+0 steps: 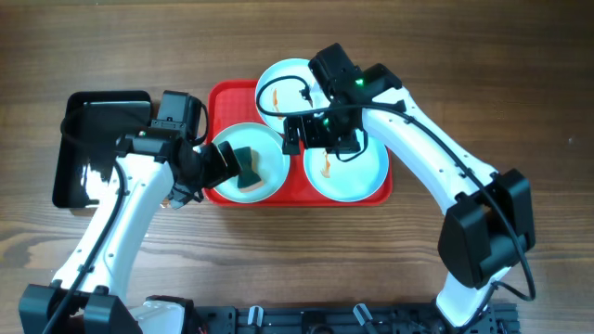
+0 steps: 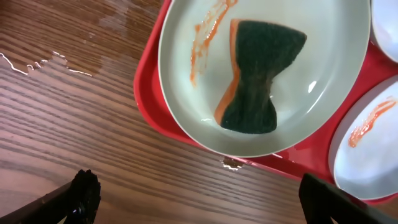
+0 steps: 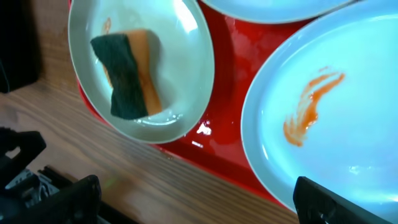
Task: Clean dirty plates on tray and stack at the side
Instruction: 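Move the right gripper over the red tray toward the plates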
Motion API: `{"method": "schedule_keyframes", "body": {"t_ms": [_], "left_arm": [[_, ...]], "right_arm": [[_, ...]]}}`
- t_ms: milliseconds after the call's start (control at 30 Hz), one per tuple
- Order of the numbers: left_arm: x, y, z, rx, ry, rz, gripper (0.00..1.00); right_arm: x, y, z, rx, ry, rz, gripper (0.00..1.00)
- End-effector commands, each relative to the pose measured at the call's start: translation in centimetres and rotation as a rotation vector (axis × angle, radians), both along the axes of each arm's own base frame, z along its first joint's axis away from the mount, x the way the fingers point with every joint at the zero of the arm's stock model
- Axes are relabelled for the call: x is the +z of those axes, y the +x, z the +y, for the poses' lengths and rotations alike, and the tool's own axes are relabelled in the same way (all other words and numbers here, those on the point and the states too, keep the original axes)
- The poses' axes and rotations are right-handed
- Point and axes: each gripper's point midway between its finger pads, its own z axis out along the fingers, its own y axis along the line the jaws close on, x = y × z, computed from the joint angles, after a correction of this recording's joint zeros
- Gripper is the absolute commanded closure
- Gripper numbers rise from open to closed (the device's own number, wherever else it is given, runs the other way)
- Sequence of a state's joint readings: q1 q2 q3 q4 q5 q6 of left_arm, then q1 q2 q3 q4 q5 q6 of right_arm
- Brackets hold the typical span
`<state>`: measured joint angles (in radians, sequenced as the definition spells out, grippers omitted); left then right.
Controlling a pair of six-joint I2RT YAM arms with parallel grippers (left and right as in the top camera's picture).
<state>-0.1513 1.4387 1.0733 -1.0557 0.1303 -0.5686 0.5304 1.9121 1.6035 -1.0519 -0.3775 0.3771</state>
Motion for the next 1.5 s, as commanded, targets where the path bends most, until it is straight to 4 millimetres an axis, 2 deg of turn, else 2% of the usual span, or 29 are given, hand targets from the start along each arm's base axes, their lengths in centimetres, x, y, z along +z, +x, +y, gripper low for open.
{"method": "schedule_keyframes", "body": {"t_ms": [0, 67, 133, 367, 567, 733, 767, 800, 967, 1100, 1267, 1467], "left_arm": [[-0.7, -0.5, 1.1, 0.078, 0.008, 0.032, 0.0], [-1.0, -0.8, 1.5, 0.101, 0.009, 0.047, 0.0], [-1.5, -1.2, 2.1, 0.139, 0.008, 0.068, 0.0], [-2.1, -1.9, 2.7, 0.156, 0.012, 0.096, 0.0], [-2.1, -1.9, 2.7, 0.156, 0.012, 0.093, 0.0], [-2.1, -1.7, 2.6, 0.156, 0.01, 0.084, 0.0], [-2.1, -1.6, 2.6, 0.156, 0.011, 0.083, 0.0], [-2.1, -1.5, 2.6, 0.156, 0.01, 0.08, 0.0], [-2.1, -1.5, 2.6, 0.156, 0.01, 0.078, 0.0], [-2.1, -1.6, 2.6, 0.156, 0.01, 0.08, 0.0], [-2.1, -1.5, 2.6, 0.156, 0.009, 0.077, 0.0], [-2.1, -1.4, 2.6, 0.156, 0.009, 0.073, 0.0]], "right_arm": [[0.6, 0.8, 1.2, -0.001, 0.031, -0.036, 0.0], [0.8, 1.9, 1.7, -0.004, 0.047, -0.083, 0.0], [1.0, 3.8, 1.7, -0.023, 0.036, -0.17, 0.01], [2.3, 6.4, 3.3, -0.152, 0.123, -0.223, 0.0], [2.3, 7.0, 3.9, -0.149, 0.143, -0.255, 0.0], [-1.1, 6.1, 4.2, -0.076, 0.09, -0.221, 0.01], [-1.9, 5.9, 4.3, -0.07, 0.084, -0.2, 0.15], [-2.8, 5.7, 4.4, -0.067, 0.073, -0.183, 0.22], [-7.0, 4.8, 4.8, -0.052, 0.019, -0.108, 0.48], [-9.0, 4.7, 3.9, -0.069, -0.05, -0.086, 0.48], [-9.6, 4.5, 2.8, -0.081, -0.107, -0.08, 0.48], [-11.2, 3.2, 2.3, -0.073, -0.131, -0.055, 0.48]]}}
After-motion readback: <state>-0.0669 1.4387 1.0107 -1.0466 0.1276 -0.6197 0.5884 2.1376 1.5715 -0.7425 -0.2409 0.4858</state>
